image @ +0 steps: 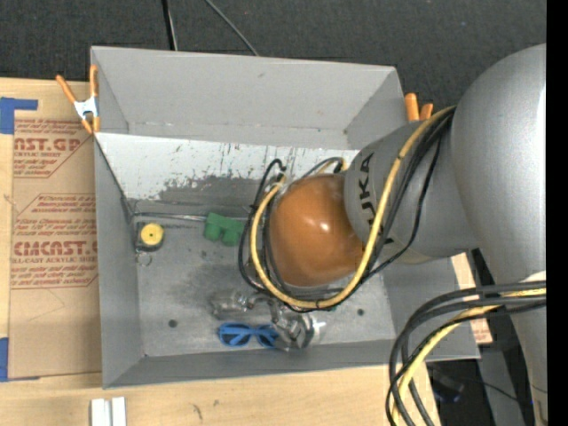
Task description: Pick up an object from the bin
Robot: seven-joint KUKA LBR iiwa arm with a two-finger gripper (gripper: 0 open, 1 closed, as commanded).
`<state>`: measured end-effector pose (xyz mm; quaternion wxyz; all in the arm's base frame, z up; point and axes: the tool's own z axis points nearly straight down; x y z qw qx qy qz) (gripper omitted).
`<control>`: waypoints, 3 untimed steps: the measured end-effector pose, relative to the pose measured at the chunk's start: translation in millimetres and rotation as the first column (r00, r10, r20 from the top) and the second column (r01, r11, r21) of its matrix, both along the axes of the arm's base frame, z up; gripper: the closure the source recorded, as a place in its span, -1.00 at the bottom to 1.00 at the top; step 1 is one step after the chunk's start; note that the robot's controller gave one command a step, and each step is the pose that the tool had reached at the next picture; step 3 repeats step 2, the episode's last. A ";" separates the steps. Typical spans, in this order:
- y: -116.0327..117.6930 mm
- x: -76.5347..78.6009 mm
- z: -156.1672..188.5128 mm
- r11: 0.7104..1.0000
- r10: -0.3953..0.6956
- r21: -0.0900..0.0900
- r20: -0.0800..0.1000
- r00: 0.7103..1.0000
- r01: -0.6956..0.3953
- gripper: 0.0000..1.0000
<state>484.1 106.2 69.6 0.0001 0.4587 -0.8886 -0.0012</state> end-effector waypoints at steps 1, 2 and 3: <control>0.3 1.4 1.0 1.000 -0.002 0.002 0.005 1.000 0.002 1.00; -8.5 10.7 200.2 0.997 0.072 0.000 0.012 0.997 -0.072 1.00; -8.5 10.7 200.2 0.997 0.072 0.000 0.012 0.997 -0.072 1.00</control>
Offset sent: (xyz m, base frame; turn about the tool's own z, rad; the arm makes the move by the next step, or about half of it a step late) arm 0.0000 0.0000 0.0000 0.0000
